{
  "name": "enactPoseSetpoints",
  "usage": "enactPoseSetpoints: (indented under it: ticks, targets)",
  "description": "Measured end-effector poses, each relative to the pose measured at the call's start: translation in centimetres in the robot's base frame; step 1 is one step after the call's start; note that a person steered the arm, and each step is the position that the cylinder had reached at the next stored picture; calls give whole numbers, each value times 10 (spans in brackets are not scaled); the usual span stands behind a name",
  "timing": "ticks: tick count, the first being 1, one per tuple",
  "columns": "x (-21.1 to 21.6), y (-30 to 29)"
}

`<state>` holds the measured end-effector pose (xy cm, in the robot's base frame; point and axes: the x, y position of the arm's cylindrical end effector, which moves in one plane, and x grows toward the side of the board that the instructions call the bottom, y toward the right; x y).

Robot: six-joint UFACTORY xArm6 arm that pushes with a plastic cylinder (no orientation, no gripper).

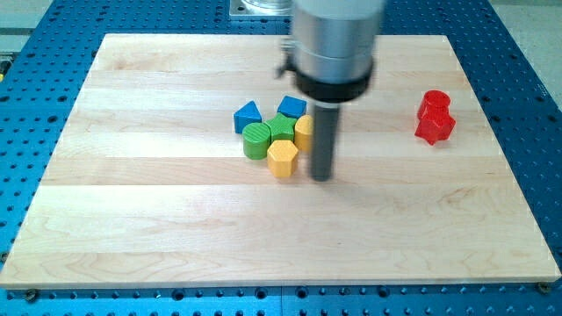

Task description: Separate the red blocks from each other

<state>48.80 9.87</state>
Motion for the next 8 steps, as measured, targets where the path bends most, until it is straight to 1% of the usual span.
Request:
enactPoseSetpoints:
  ticks: [1, 2, 3, 5, 6, 7, 8]
  targets:
    - [-34, 132]
    - [-91, 229]
    - [-131, 209]
    - [-149, 187]
    - [-132, 143]
    - [-135, 118]
    - [-63, 110]
